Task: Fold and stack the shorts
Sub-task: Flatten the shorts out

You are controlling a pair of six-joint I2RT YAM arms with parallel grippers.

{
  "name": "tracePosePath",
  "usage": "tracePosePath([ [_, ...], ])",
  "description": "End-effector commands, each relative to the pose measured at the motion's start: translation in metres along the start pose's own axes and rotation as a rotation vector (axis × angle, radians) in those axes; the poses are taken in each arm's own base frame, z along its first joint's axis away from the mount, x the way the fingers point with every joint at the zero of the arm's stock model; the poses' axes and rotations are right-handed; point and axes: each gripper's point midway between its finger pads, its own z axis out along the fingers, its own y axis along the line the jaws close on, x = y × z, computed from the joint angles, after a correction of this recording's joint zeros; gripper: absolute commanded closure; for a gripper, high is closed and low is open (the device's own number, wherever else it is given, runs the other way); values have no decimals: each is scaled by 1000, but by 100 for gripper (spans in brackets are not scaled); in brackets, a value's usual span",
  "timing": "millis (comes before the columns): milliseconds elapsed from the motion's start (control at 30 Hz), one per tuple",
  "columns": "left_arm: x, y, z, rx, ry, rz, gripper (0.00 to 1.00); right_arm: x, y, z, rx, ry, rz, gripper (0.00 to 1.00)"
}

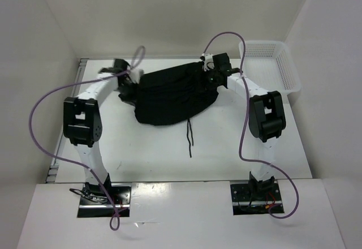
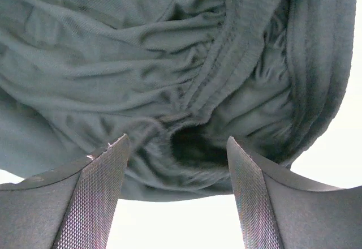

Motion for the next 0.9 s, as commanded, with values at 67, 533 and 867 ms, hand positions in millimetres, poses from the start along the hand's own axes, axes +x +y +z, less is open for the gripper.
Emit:
tracePosePath([
  [67,-48,72,-52,-127,-145,-111,90,-24,24,17,-87,-40,-61,24],
  [533,-10,99,-56,-84,-173,-218,34,-18,51,16,-140,-13,-121,18],
  [867,-18,101,-35,29,-211,-229,30,-8,40,13,-88,6,-171,17],
])
